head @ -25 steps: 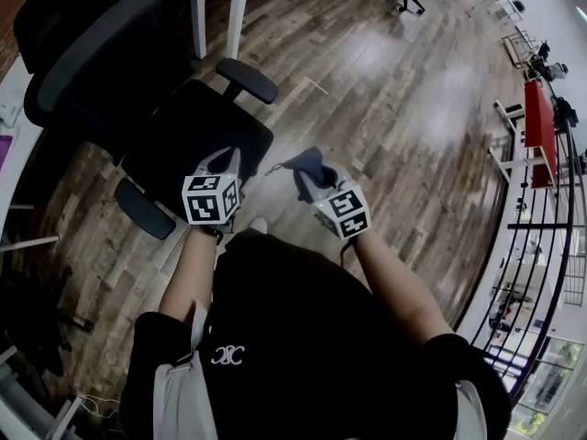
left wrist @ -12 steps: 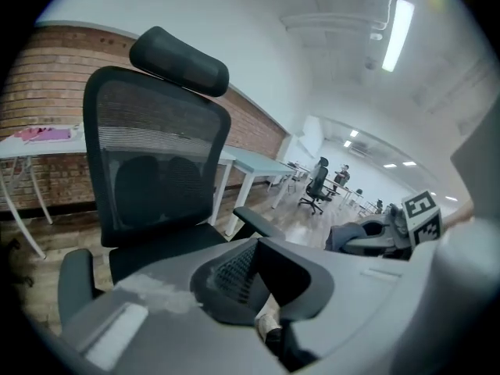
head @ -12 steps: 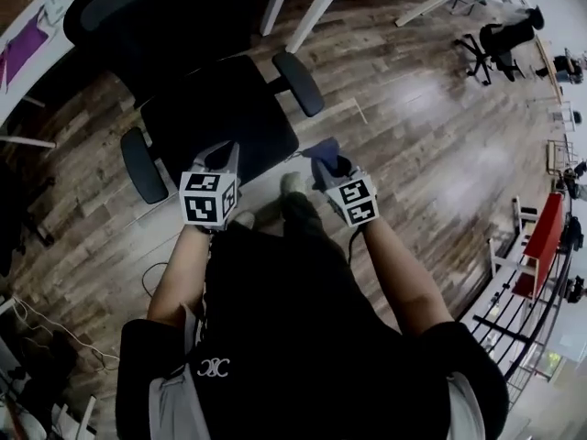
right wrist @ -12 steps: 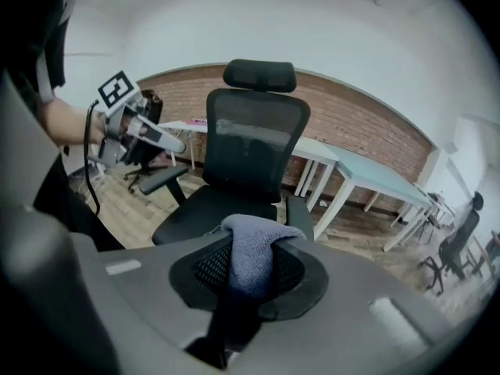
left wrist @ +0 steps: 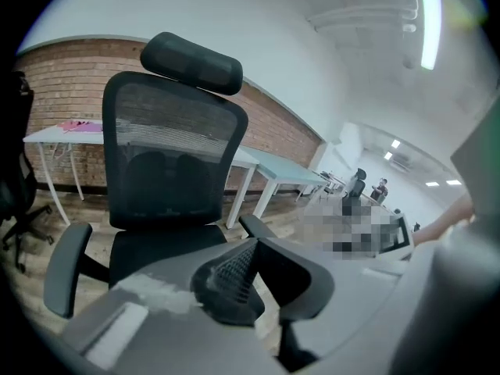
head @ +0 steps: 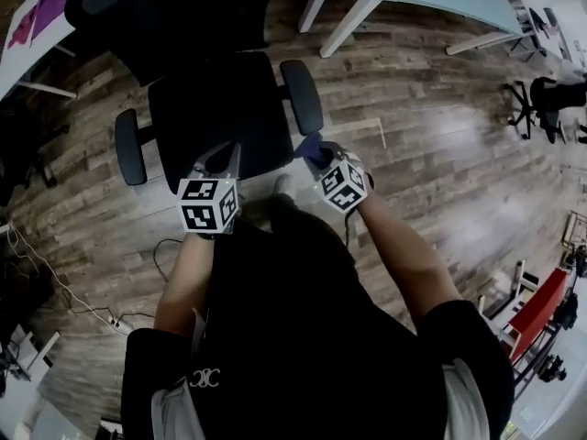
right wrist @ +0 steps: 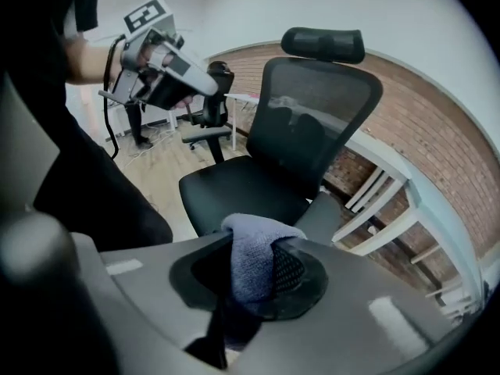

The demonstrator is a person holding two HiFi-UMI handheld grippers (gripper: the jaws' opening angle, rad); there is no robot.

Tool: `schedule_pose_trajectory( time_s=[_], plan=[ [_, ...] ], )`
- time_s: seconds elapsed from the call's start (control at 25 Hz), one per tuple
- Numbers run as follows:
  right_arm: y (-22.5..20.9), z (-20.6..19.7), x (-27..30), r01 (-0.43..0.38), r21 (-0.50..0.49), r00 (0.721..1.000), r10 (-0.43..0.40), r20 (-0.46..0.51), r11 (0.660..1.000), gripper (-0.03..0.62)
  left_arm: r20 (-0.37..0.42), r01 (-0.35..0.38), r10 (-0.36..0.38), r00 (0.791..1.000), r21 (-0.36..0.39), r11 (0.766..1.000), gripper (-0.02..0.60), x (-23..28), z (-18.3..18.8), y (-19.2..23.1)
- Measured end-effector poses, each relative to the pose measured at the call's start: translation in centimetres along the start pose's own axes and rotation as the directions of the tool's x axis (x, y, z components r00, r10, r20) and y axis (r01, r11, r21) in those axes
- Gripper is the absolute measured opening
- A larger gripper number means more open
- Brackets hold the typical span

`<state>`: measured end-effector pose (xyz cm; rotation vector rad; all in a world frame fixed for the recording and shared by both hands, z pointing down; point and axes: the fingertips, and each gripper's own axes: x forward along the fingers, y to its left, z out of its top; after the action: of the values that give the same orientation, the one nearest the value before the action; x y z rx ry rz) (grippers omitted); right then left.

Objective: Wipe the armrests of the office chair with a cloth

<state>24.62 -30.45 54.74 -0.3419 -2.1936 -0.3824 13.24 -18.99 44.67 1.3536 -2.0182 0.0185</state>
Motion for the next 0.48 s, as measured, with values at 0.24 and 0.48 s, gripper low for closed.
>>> schedule_pose_trajectory(
  time_s=[0.24,0.48],
  plan=[
    [0.2,-1.7,4.7,-0.139,-0.162,0.988,0.125,-0.094,0.977,0.071,-0.004,-0.136,0.136,0.991,-0.092,0.986,0.006,-1.1,-2.1,-0.1],
    [0.6,-2.4,8.5,-0.234,-0.324,0.962,0.169,-0.216,0.917,0.071,-0.029,-0.211,0.210,0.977,-0.177,0.961,0.006,-2.3,-4.9,1.2]
  ],
)
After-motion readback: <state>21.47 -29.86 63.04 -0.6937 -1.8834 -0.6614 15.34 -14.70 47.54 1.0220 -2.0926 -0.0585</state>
